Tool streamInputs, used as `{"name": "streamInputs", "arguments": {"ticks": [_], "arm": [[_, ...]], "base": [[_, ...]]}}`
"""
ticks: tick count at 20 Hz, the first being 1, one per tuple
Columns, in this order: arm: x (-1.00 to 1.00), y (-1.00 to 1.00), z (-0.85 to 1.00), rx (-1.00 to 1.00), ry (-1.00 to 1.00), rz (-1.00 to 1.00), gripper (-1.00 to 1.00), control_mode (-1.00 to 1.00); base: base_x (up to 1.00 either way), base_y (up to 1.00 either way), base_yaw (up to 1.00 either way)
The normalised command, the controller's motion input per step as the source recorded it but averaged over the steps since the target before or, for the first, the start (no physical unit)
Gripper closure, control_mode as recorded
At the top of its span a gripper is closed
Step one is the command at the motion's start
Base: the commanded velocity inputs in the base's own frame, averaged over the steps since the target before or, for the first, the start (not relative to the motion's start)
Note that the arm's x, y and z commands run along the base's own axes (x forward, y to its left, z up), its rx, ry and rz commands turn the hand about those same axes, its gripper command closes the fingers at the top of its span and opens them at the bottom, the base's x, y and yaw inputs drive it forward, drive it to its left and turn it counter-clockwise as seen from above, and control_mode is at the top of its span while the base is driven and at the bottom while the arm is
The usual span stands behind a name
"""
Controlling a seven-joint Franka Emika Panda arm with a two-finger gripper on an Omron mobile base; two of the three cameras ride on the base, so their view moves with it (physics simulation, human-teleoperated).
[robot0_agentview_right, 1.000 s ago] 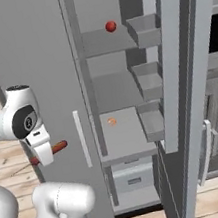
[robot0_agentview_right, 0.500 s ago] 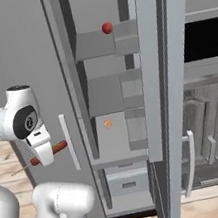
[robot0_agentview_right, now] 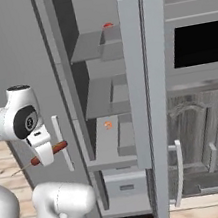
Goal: Store the hot dog in the freezer for long-term storage. Close the freezer door after placing the cooked food.
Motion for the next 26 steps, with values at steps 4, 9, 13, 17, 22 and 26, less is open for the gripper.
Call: {"name": "streamInputs", "arguments": {"ticks": [4, 9, 13, 17, 22, 26], "arm": [[0.00, 0.00, 0.00, 0.00, 0.00, 0.00, 1.00, 1.00], [0.00, 0.00, 0.00, 0.00, 0.00, 0.00, 1.00, 1.00], [0.00, 0.00, 0.00, 0.00, 0.00, 0.00, 1.00, 1.00], [0.00, 0.00, 0.00, 0.00, 0.00, 0.00, 1.00, 1.00], [0.00, 0.00, 0.00, 0.00, 0.00, 0.00, 1.00, 1.00], [0.00, 0.00, 0.00, 0.00, 0.00, 0.00, 1.00, 1.00]], "base": [[0.09, -0.27, 0.18], [0.12, -0.14, 0.06], [0.00, -0.24, -0.04], [0.00, -0.18, -0.06], [0.00, -0.13, -0.15], [0.01, -0.12, -0.17]]}}
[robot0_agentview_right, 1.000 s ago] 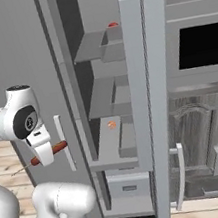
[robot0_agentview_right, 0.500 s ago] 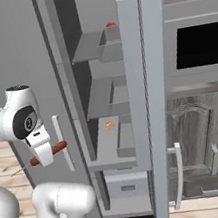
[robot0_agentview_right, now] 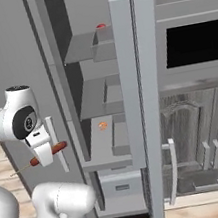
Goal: Store the hot dog in the freezer for long-term storage. Close the freezer door after placing the cooked food.
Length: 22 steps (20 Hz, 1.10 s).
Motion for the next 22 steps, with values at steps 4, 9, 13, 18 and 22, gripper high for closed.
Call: {"name": "streamInputs", "arguments": {"ticks": [4, 9, 13, 18, 22], "arm": [[0.00, 0.00, 0.00, 0.00, 0.00, 0.00, 1.00, 1.00], [0.00, 0.00, 0.00, 0.00, 0.00, 0.00, 1.00, 1.00], [0.00, 0.00, 0.00, 0.00, 0.00, 0.00, 1.00, 1.00], [0.00, 0.00, 0.00, 0.00, 0.00, 0.00, 1.00, 1.00], [0.00, 0.00, 0.00, 0.00, 0.00, 0.00, 1.00, 1.00]], "base": [[0.09, -0.25, -0.20], [0.14, -0.08, -0.20], [0.28, -0.09, -0.19], [0.42, -0.20, -0.12], [0.43, -0.16, -0.10]]}}
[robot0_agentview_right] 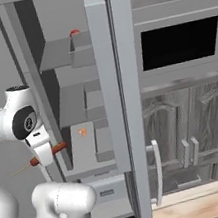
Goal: Store the hot dog in the freezer for long-term storage. Close the freezer door after placing the cooked food.
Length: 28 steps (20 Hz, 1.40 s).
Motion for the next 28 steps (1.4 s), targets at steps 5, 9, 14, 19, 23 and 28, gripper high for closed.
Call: {"name": "streamInputs", "arguments": {"ticks": [5, 9, 14, 19, 23, 28], "arm": [[0.00, 0.00, 0.00, 0.00, 0.00, 0.00, 1.00, 1.00], [0.00, 0.00, 0.00, 0.00, 0.00, 0.00, 1.00, 1.00], [0.00, 0.00, 0.00, 0.00, 0.00, 0.00, 1.00, 1.00], [0.00, 0.00, 0.00, 0.00, 0.00, 0.00, 1.00, 1.00], [0.00, 0.00, 0.00, 0.00, 0.00, 0.00, 1.00, 1.00], [0.00, 0.00, 0.00, 0.00, 0.00, 0.00, 1.00, 1.00]], "base": [[0.36, -0.16, -0.06], [0.22, -0.18, -0.02], [0.20, -0.21, 0.00], [0.25, -0.22, 0.00], [0.27, -0.19, 0.00], [0.36, -0.18, 0.00]]}}
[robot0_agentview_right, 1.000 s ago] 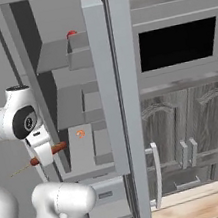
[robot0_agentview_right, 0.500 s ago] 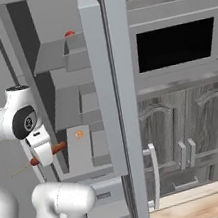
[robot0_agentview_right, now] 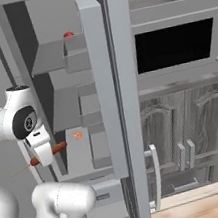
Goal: Store the hot dog in the freezer for long-term storage. Close the freezer door after placing the cooked food.
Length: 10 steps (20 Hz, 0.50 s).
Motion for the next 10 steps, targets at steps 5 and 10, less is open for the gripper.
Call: {"name": "streamInputs", "arguments": {"ticks": [5, 10], "arm": [[0.00, 0.00, 0.00, 0.00, 0.00, 0.00, 1.00, 1.00], [0.00, 0.00, 0.00, 0.00, 0.00, 0.00, 1.00, 1.00]], "base": [[0.41, -0.08, 0.00], [0.47, -0.03, 0.00]]}}
